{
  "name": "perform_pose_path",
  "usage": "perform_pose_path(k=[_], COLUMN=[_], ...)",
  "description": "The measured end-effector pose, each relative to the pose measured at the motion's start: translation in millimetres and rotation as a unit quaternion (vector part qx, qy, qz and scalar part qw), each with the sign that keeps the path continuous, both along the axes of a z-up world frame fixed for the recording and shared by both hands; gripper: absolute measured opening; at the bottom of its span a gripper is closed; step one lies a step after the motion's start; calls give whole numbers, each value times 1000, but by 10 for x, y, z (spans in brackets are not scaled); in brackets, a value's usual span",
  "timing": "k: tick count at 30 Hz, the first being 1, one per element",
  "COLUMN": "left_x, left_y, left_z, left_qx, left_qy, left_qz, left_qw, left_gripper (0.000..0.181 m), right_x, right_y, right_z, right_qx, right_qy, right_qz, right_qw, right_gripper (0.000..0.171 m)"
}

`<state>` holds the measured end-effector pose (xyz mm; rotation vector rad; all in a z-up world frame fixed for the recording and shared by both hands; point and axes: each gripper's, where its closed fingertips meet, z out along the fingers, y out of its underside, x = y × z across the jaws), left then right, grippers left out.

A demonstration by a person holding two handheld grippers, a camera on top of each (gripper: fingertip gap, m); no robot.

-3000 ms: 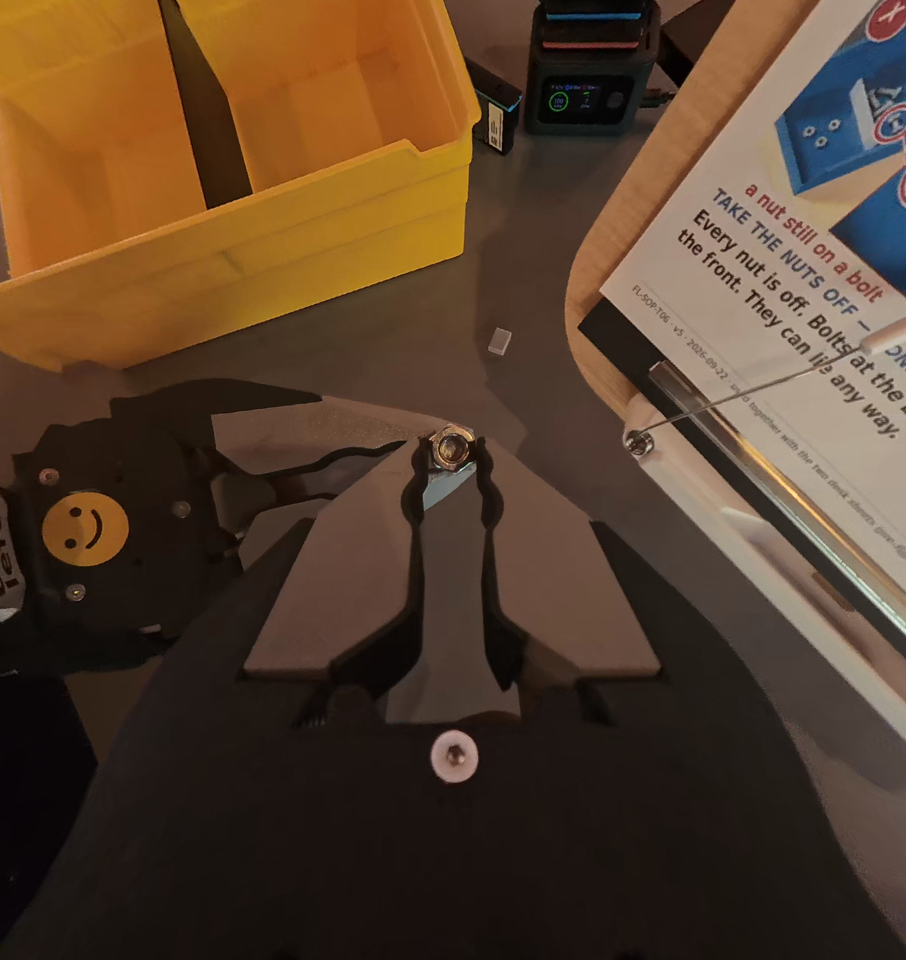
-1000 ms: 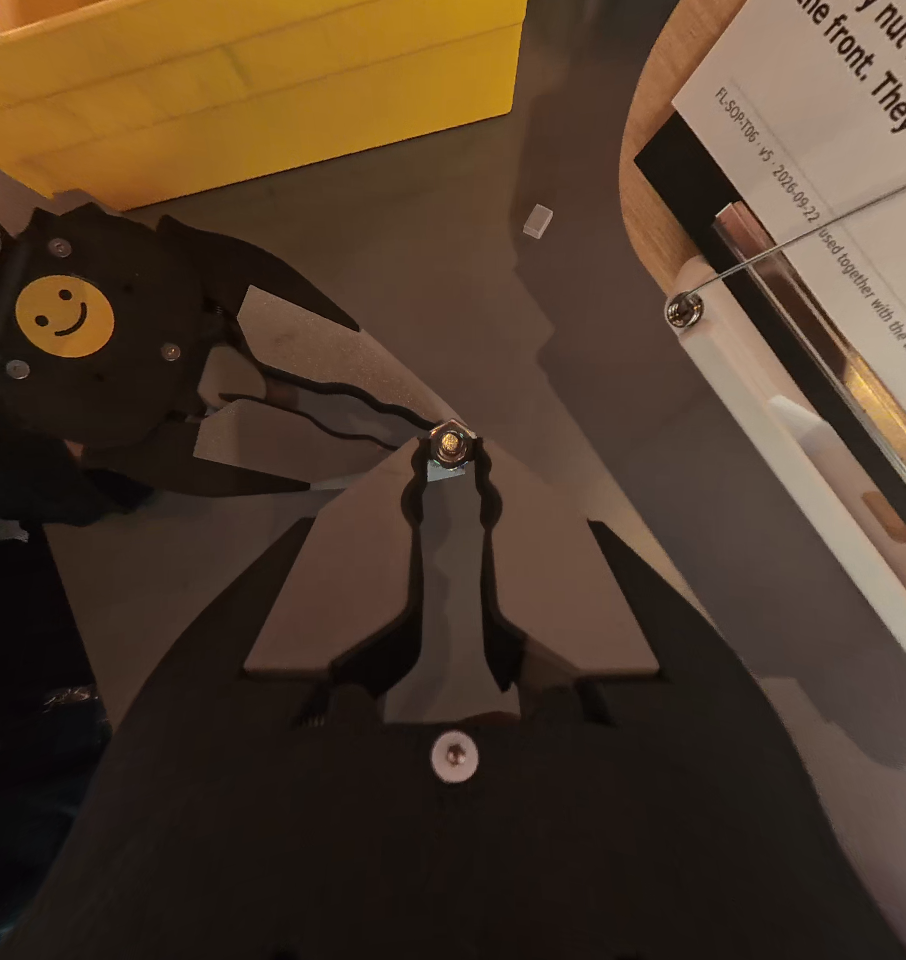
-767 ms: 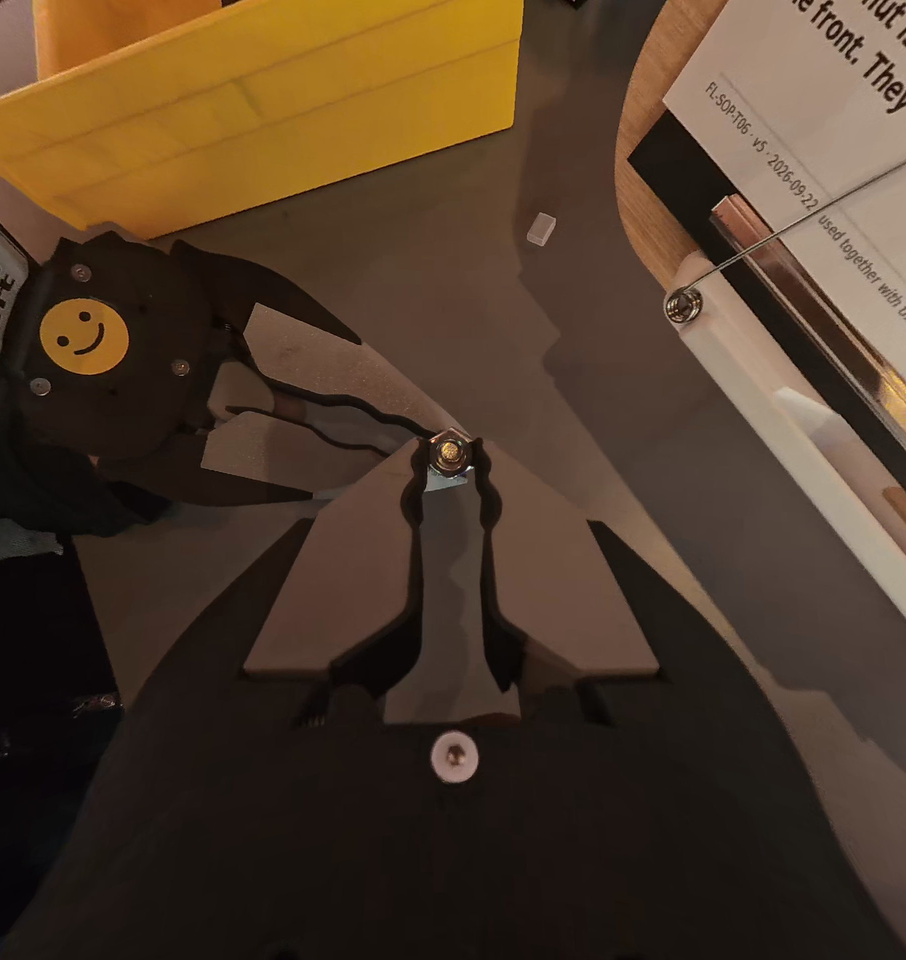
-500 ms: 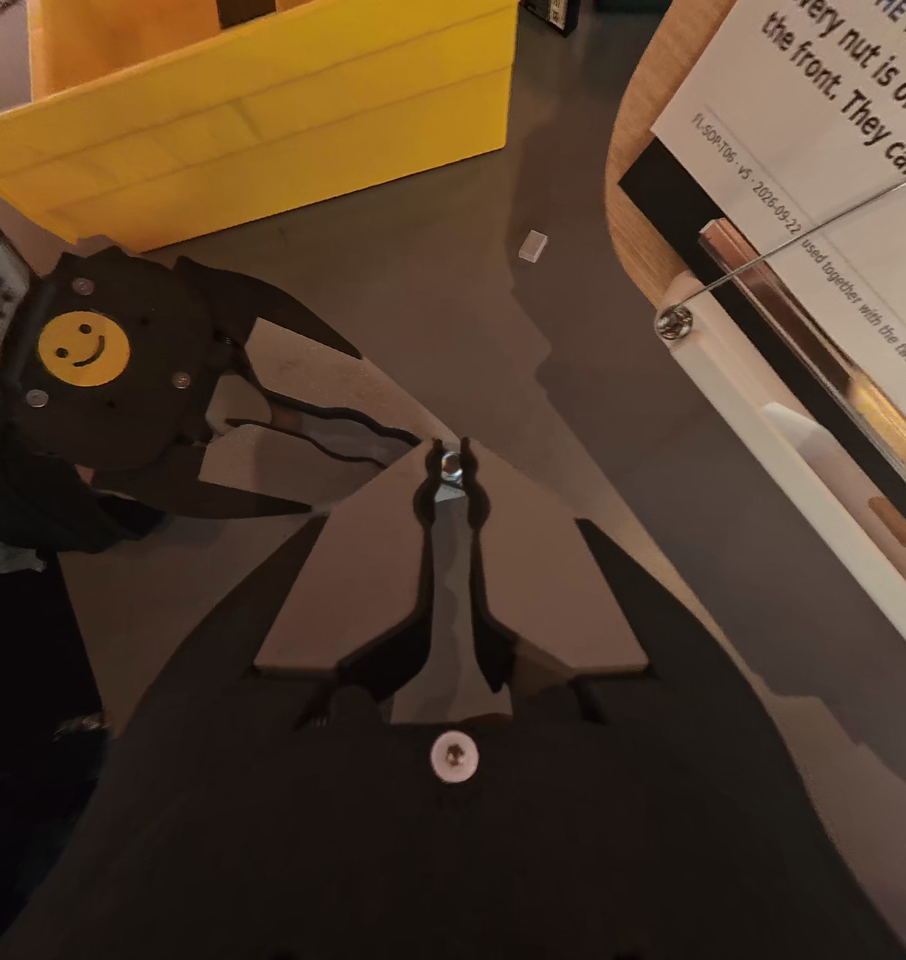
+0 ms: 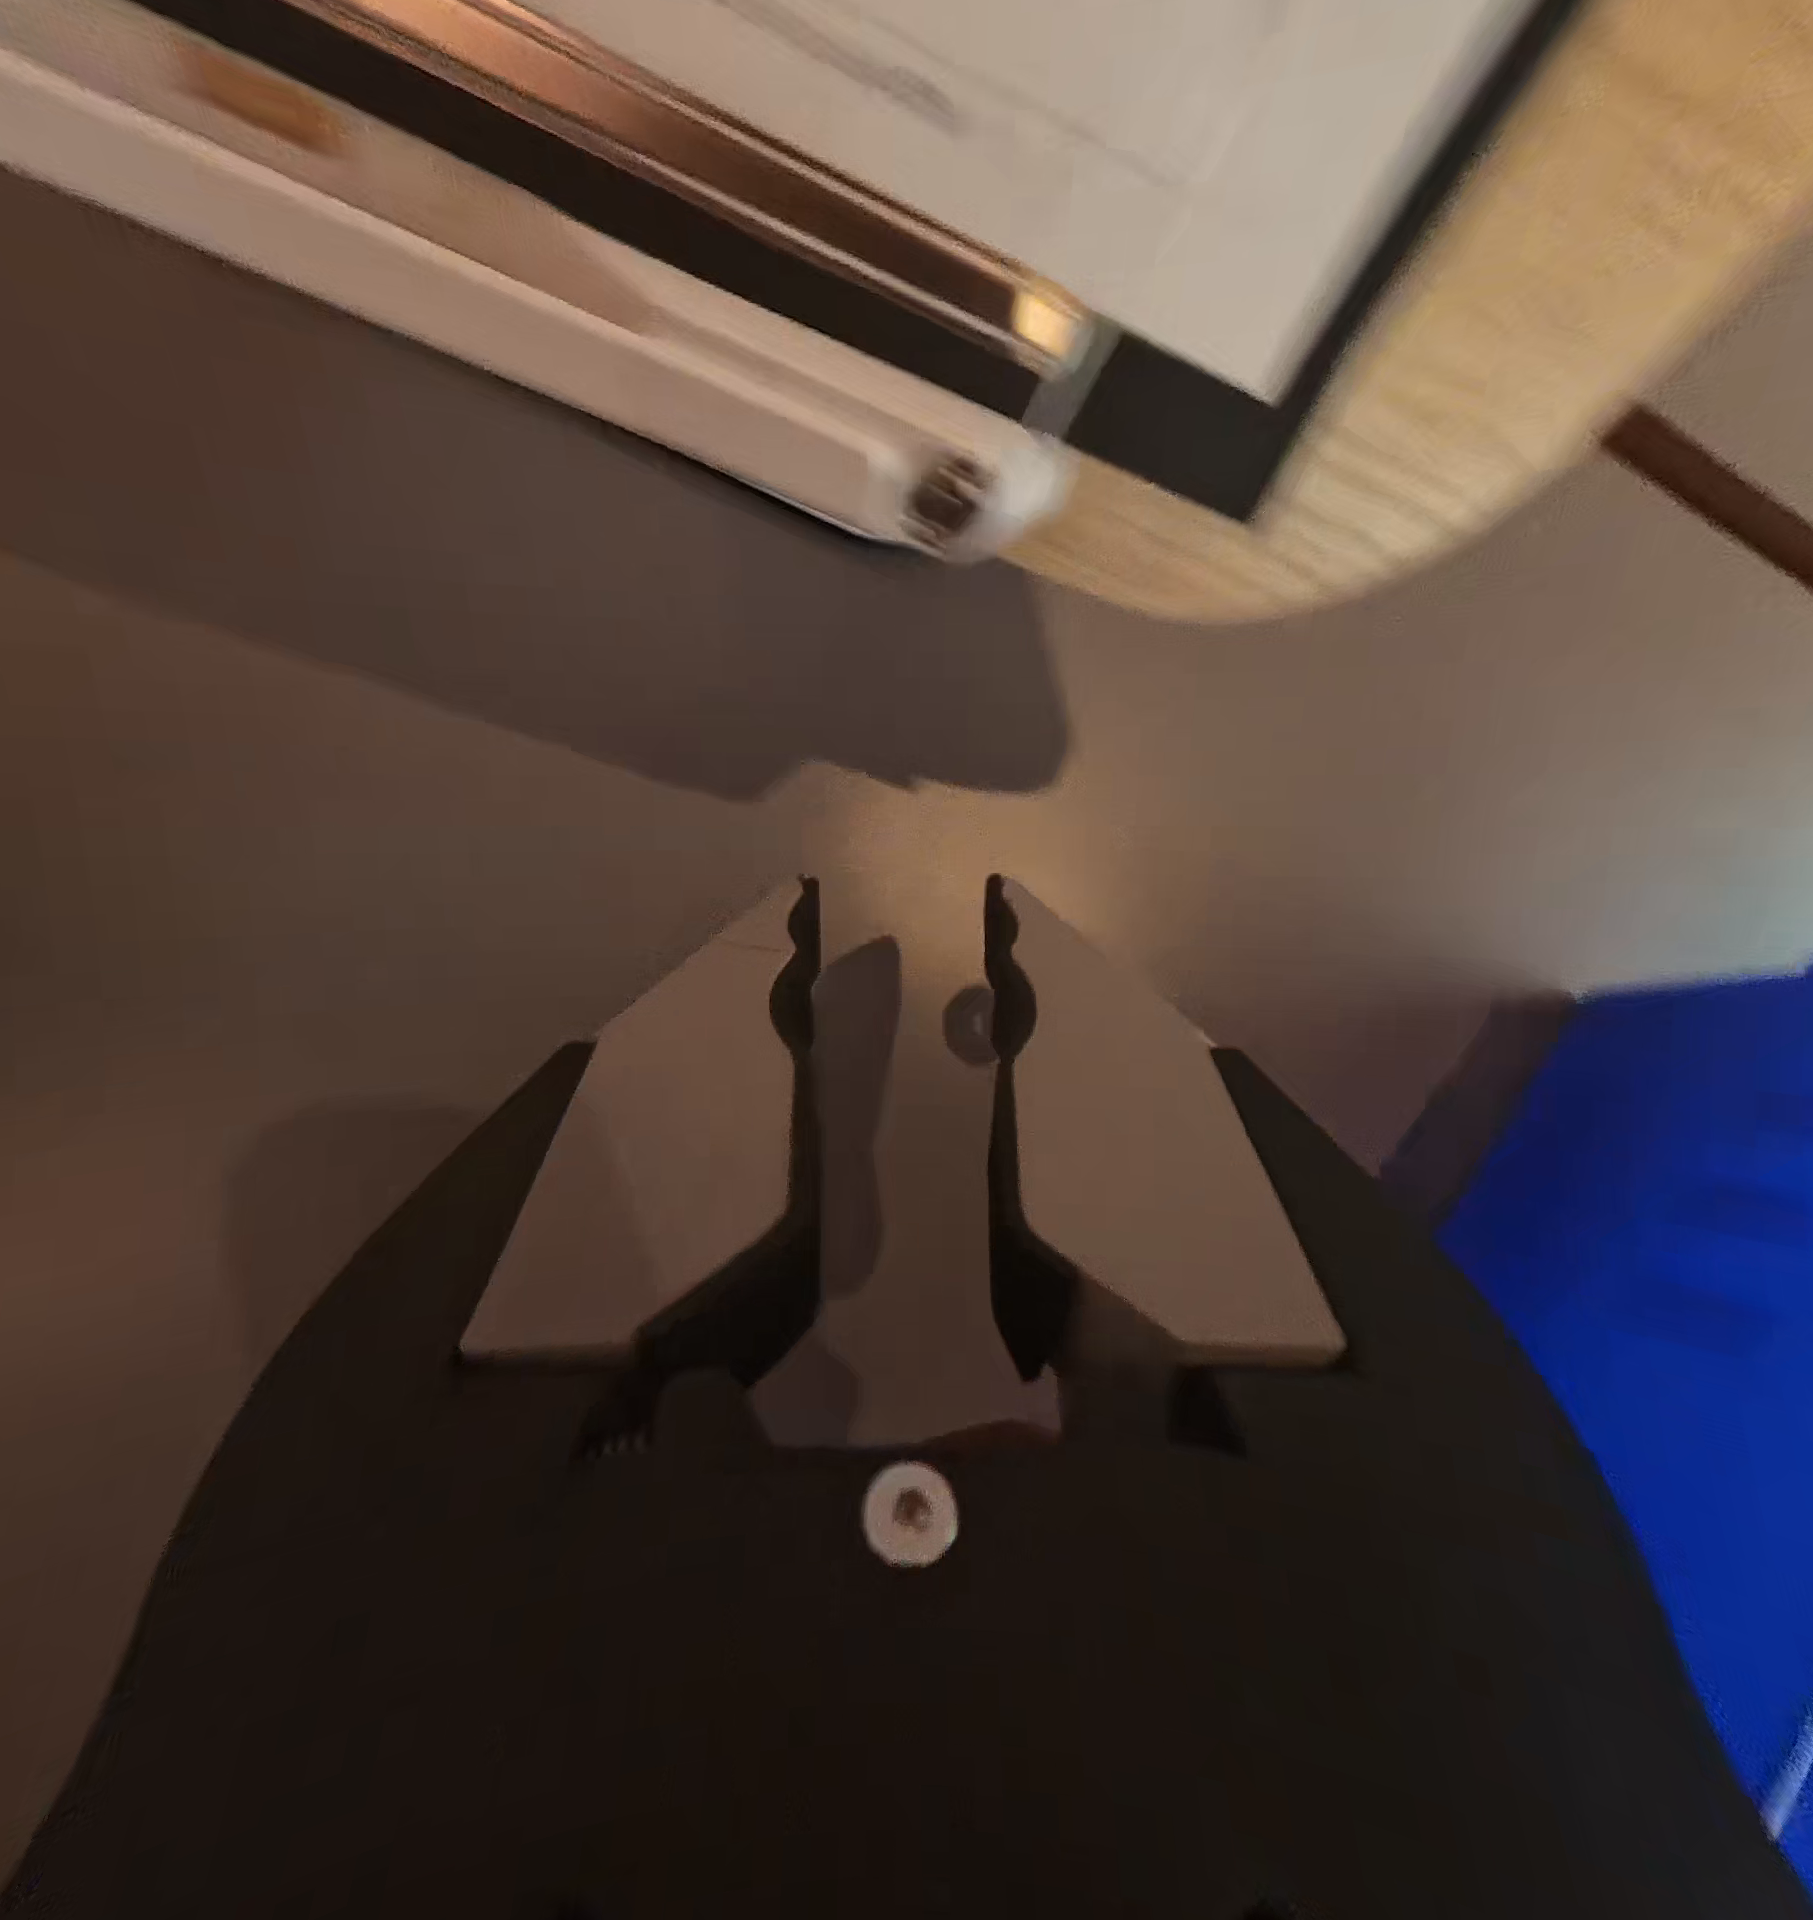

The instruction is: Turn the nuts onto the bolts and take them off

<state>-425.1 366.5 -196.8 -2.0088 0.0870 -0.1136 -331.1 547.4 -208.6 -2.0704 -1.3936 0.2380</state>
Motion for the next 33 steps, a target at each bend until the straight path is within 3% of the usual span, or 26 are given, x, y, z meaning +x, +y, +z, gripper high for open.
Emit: perform_pose_path(k=[4,6,9,16,21,25,28,33], left_x=[63,118,152,211,305,390,419,412], left_y=[10,20,24,31,0,-41,-56,-48], left_z=[6,-1,-18,-14,15,38,59,50], left_qx=[3,1,-3,-3,7,21,26,22], left_qy=[16,16,30,15,12,31,17,12], left_qz=[-9,-18,-23,-40,-85,-139,-163,-162], left_qw=[1000,1000,999,999,996,990,986,986], left_gripper=[7,7,7,7,7,7,7,7], right_x=[354,425,411,289,39,-78,-92,-41], right_y=[461,701,838,553,-170,-782,-772,-840], right_z=[-166,-291,-352,-330,-312,-234,-118,-129], right_qx=[25,19,-34,-119,-210,-205,-154,-184], right_qy=[-9,4,66,120,119,94,97,104], right_qz=[-86,-115,-129,-88,54,197,209,227], right_qw=[996,993,989,982,969,954,961,951], right_gripper=[23,28,3,2,2,2,4,5])
